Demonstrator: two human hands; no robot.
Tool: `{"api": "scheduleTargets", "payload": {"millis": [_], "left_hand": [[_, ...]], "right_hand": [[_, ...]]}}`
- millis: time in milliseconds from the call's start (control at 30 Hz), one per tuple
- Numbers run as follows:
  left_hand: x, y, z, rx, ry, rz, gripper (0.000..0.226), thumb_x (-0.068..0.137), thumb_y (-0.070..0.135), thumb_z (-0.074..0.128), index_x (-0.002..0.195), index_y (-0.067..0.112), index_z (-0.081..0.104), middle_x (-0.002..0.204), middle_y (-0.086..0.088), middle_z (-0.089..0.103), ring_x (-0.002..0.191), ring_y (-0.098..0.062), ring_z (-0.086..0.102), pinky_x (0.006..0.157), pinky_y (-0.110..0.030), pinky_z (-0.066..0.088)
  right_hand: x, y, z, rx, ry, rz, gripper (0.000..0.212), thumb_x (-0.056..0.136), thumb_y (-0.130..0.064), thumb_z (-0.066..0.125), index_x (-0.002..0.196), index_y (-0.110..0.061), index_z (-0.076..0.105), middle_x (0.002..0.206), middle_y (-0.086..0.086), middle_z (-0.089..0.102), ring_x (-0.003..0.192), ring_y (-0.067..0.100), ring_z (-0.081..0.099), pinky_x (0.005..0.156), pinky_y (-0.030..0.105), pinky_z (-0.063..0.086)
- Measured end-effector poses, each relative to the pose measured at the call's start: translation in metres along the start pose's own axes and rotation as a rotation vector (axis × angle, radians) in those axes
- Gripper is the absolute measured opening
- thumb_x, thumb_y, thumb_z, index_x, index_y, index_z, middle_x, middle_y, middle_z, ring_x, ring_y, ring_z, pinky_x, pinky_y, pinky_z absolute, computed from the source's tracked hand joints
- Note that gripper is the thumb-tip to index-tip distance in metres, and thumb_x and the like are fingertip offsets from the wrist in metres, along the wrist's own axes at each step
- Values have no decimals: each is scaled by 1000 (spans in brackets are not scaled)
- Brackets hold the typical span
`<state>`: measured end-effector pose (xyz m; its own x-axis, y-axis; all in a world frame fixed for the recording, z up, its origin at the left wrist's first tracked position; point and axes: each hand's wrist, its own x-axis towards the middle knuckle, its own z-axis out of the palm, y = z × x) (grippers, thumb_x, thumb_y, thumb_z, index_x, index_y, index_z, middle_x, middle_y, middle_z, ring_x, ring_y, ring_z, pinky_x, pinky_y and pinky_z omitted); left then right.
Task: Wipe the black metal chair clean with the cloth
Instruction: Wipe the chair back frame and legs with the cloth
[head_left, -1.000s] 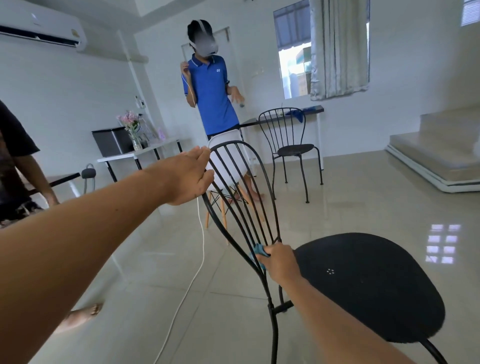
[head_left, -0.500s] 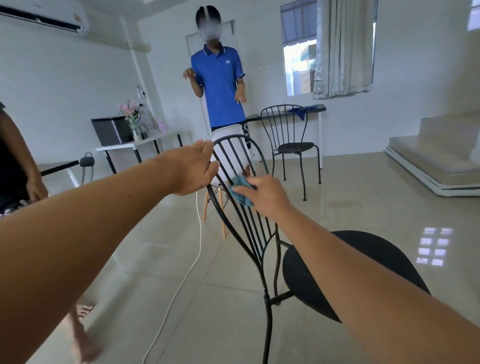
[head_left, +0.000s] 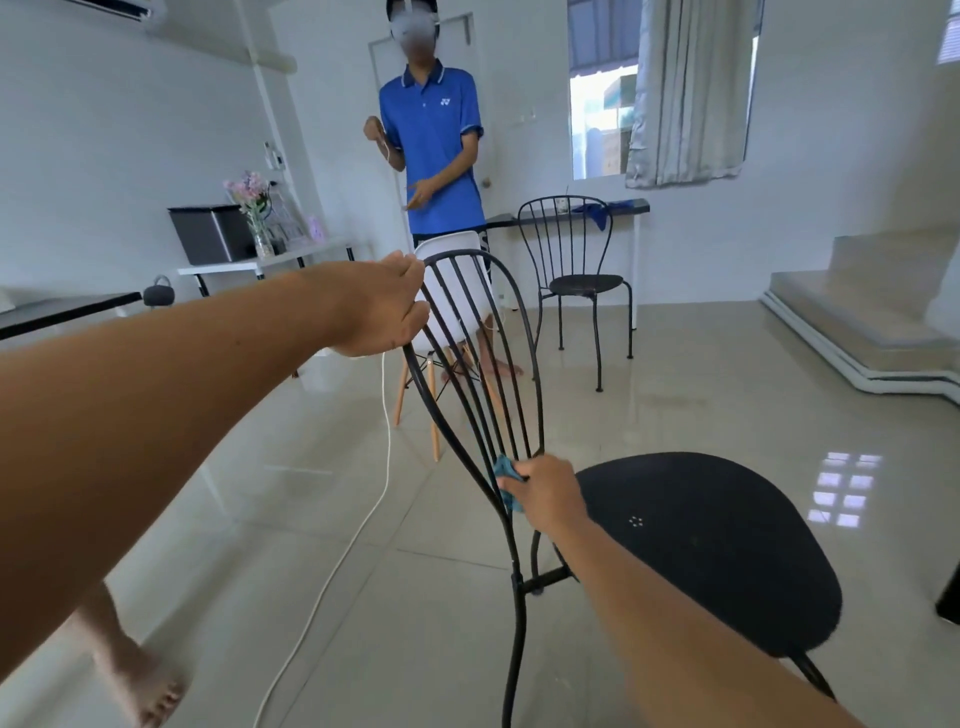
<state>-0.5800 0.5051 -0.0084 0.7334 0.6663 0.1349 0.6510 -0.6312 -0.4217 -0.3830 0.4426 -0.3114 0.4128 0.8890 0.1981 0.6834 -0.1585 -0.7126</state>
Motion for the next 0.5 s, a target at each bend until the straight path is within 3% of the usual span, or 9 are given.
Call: {"api": "scheduleTargets", "payload": {"millis": [100, 200, 300, 367, 500], "left_hand": [[7, 1, -5, 26, -55, 13, 79, 113, 54, 23, 171, 5, -1, 180, -15, 2, 165, -31, 16, 132, -49, 23], [18, 4, -10, 14, -79, 2, 84, 111, 56, 30, 170, 5, -3, 180, -14, 1, 163, -34, 22, 130, -49, 27], [28, 4, -9, -22, -78, -5, 87, 109, 55, 37, 170, 5, 0, 179, -14, 3, 160, -36, 28, 126, -52, 34], [30, 3, -8, -42, -83, -11, 89, 108, 52, 40, 170, 5, -4, 180, -13, -3, 163, -34, 22, 127, -50, 32], [29, 5, -6, -80, -53, -7, 91, 106, 50, 45, 170, 5, -1, 180, -12, -1, 158, -35, 32, 123, -51, 37]], "right_hand": [[-29, 36, 24, 21, -25, 107, 35, 99, -33, 76, 128, -13, 77, 97, -5, 75, 78, 3, 72, 76, 19, 64], [-27, 40, 10, 63, -39, 132, 30, 101, -34, 74, 125, -17, 77, 88, -10, 71, 74, 1, 70, 60, 11, 55], [1, 18, -26, 128, 28, 110, 29, 102, -35, 70, 119, -13, 78, 93, -4, 75, 69, 1, 70, 55, 10, 51], [25, -14, -58, 193, 159, 56, 30, 101, -35, 71, 119, -13, 78, 91, -6, 76, 65, -3, 70, 54, 9, 51], [66, -92, -115, 264, 334, -175, 30, 101, -28, 73, 126, -11, 76, 93, -6, 72, 56, -14, 66, 52, 4, 49]]}}
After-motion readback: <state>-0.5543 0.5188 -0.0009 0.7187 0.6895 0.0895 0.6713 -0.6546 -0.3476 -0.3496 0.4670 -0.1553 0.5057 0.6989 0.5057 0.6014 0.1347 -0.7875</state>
